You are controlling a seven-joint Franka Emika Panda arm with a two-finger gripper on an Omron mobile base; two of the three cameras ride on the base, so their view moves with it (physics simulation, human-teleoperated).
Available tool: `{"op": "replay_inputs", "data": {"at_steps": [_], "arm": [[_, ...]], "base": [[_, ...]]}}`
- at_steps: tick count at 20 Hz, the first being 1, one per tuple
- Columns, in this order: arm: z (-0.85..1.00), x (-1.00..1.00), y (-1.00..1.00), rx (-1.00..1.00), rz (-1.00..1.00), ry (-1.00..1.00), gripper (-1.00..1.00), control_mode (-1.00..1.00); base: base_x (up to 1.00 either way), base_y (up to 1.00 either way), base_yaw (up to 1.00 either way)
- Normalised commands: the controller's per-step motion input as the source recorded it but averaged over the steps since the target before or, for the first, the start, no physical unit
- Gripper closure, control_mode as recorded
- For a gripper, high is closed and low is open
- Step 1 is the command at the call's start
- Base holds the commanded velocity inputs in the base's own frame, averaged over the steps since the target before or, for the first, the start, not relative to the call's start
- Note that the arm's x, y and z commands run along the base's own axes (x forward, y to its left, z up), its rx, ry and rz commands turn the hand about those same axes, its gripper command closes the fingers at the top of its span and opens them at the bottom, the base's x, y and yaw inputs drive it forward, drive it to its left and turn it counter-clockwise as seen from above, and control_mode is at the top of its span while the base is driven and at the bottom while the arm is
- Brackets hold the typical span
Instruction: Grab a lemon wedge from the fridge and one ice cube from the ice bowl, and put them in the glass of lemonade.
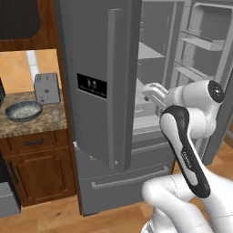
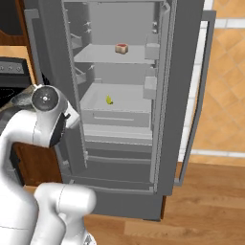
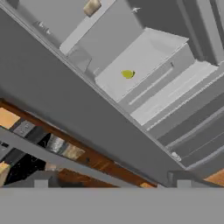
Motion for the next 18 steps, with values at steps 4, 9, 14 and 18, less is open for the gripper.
{"op": "replay_inputs", "data": {"at_steps": [4, 9, 14, 18], "arm": [[0.1, 0.19, -0.14, 0.43, -0.3, 0.0, -1.0, -1.0], [0.3, 0.29, -0.22, 0.45, -0.2, 0.02, -1.0, -1.0], [0.21, 0.57, -0.27, 0.48, -0.01, 0.11, -1.0, -1.0], [0.0, 0.65, 0.04, 0.27, 0.1, 0.04, -1.0, -1.0]], "base": [[0.0, 0.0, 0.0], [0.0, 0.0, 0.0], [0.0, 0.0, 0.0], [0.0, 0.0, 0.0]]}}
